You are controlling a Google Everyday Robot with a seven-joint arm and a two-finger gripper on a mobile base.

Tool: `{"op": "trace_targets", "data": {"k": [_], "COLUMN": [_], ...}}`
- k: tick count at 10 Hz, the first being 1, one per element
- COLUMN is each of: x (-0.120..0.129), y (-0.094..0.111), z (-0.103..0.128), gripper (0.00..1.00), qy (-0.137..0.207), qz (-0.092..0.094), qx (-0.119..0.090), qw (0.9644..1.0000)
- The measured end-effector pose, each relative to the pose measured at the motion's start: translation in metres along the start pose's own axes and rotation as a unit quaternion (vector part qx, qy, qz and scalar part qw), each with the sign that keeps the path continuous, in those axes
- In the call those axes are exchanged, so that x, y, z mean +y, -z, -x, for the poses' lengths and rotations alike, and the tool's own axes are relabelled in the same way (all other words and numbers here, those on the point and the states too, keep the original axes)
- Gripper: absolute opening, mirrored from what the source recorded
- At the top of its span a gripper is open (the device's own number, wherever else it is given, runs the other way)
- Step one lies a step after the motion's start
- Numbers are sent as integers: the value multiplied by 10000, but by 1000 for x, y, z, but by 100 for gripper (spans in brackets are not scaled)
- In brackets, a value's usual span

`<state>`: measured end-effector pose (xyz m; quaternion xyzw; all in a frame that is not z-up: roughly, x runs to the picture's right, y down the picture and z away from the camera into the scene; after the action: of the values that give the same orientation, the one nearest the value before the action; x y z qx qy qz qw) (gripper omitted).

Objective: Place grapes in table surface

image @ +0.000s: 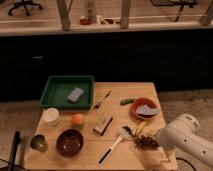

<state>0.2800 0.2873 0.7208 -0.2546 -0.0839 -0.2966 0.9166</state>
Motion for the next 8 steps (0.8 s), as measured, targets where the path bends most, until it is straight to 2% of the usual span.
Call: {"op": "trace_targets", "data": {"k": [2,5,8], "x": [-3,-8,-16], "y": [-1,-3,-13], "z": [-2,-4,4], "gripper": [80,80,80], "qy": [-252,-851,-1184], "qz": [42,137,214], "qx": [-71,-233,-389], "qw": [9996,9960,9920]}}
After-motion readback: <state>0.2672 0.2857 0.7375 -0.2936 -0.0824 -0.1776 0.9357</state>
